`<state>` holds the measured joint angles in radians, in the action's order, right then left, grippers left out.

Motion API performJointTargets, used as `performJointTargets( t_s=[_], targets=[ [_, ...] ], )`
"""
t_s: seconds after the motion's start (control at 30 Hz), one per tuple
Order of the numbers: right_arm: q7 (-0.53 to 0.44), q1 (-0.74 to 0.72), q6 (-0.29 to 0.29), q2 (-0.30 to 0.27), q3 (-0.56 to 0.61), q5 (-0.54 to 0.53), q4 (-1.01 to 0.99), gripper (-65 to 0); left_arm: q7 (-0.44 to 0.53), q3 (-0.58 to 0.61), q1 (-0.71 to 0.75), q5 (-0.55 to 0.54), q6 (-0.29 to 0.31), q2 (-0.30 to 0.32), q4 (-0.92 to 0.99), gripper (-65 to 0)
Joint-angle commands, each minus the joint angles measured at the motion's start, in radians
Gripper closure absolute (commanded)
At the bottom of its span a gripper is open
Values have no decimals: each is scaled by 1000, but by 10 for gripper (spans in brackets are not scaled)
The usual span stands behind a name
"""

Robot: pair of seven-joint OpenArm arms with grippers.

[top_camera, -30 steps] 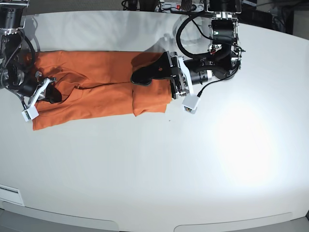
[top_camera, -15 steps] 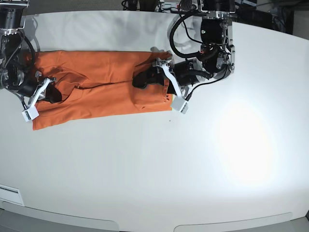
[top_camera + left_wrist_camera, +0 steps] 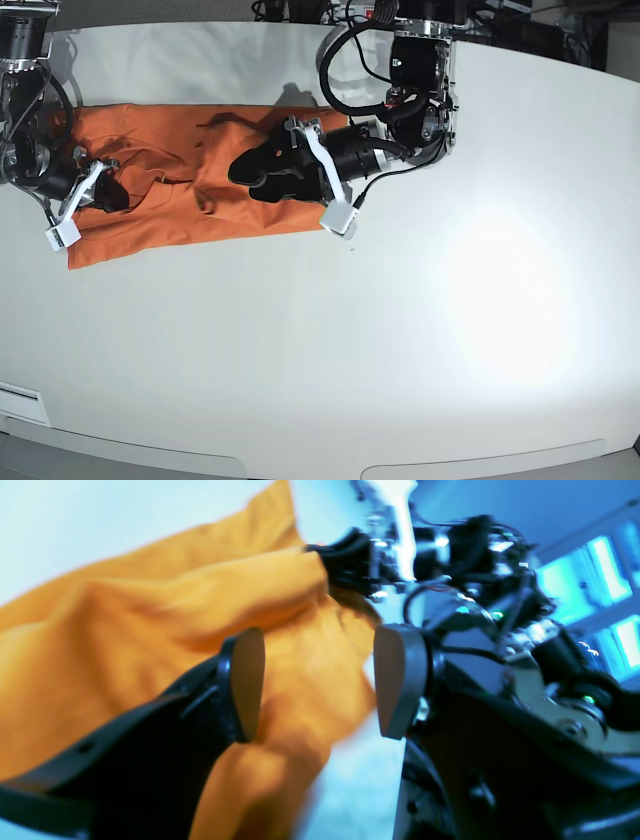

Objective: Fold the T-shirt properly
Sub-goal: 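Press the folded end down with the left gripper while the right gripper regrasps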

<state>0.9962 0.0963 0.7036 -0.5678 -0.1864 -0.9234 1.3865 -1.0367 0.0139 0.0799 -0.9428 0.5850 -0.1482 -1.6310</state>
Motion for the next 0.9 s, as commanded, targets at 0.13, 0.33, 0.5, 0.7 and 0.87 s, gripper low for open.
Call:
performJointTargets(
  t_s=[0.13,0.33,0.5,0.7,0.87],
  targets=[
    [77,5,-5,-12,2,56,-1,0,27,5,-13,23,16,-9,-16,-360],
    [77,6,-5,-11,2,56,-1,0,27,5,-13,42,18,-9,-16,-41],
    [82,5,-5,-12,2,-12,0,0,28,5,-13,204,15,-9,-16,0],
    [125,-37,-5,-18,2,-108,0,0,103,5,12,421,-88,-9,-16,0],
    [214,-120,-5,-23,2,-242,0,-113,102,5,27,423,-93,-9,-16,0]
  ],
)
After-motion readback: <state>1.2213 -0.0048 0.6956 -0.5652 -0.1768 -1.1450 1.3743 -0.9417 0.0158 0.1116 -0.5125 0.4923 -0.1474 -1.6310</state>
